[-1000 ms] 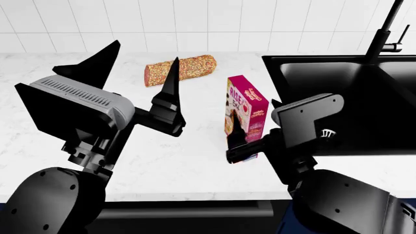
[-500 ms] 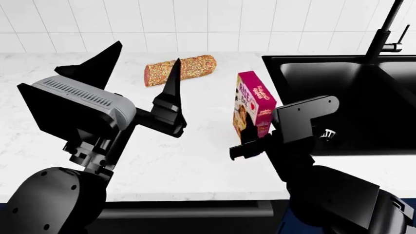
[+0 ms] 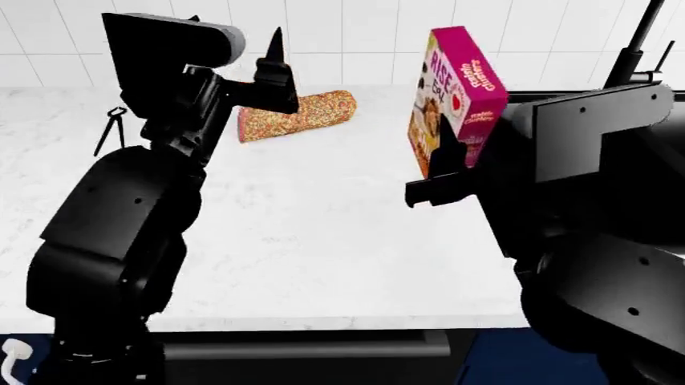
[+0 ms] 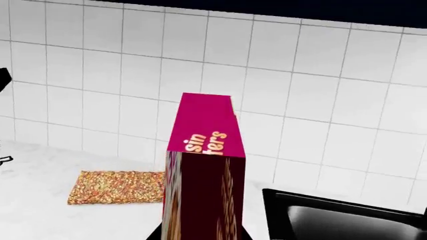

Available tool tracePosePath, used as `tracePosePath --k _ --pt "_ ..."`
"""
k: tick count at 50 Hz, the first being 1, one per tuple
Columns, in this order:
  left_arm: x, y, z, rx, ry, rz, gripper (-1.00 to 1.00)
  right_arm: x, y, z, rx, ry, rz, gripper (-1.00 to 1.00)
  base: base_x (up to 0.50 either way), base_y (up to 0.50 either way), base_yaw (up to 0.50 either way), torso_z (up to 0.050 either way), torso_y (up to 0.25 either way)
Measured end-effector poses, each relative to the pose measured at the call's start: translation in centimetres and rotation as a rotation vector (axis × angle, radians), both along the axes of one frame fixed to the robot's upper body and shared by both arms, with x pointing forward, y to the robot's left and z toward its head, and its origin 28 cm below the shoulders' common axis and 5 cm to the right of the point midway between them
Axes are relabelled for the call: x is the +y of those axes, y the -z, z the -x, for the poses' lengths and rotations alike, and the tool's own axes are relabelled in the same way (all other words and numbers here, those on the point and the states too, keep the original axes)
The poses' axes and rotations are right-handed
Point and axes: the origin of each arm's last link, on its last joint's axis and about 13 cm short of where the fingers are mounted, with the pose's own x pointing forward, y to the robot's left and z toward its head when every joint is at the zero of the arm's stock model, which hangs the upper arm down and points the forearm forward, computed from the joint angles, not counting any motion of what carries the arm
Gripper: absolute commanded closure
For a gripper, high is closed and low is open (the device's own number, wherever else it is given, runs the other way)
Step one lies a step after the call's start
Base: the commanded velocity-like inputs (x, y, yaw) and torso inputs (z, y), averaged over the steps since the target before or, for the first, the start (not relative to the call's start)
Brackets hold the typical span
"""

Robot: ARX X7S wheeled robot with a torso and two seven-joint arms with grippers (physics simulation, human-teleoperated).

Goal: Pick the boxed food and cereal from the counter and place them in the cabinets closest to them.

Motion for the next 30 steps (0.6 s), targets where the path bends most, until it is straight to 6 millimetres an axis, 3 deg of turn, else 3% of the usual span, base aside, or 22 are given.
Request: tracePosePath --k 7,11,22,30 --pt "0.1 -1.4 -6.6 0.064 -0.041 0.050 -1.00 -0.3 -3.6 1.1 -0.077 0.012 0.006 1.00 0.00 0.00 0.00 0.000 0.000" --pt "0.2 -1.3 -8.9 0.107 -0.065 0.057 -1.00 -0.4 -5.3 1.6 -0.103 0.011 0.019 1.00 0.00 0.00 0.00 0.000 0.000" --pt "1.0 1.0 -10.8 0.234 -0.109 0.077 -1.00 -0.3 -9.3 2.2 -0.122 0.004 0.100 1.00 0.00 0.00 0.00 0.000 0.000" --pt "1.2 2.5 -11.0 0.263 -0.064 0.102 -1.00 -0.3 -11.1 2.1 -0.118 -0.001 0.160 1.00 0.47 -0.01 0.00 0.000 0.000"
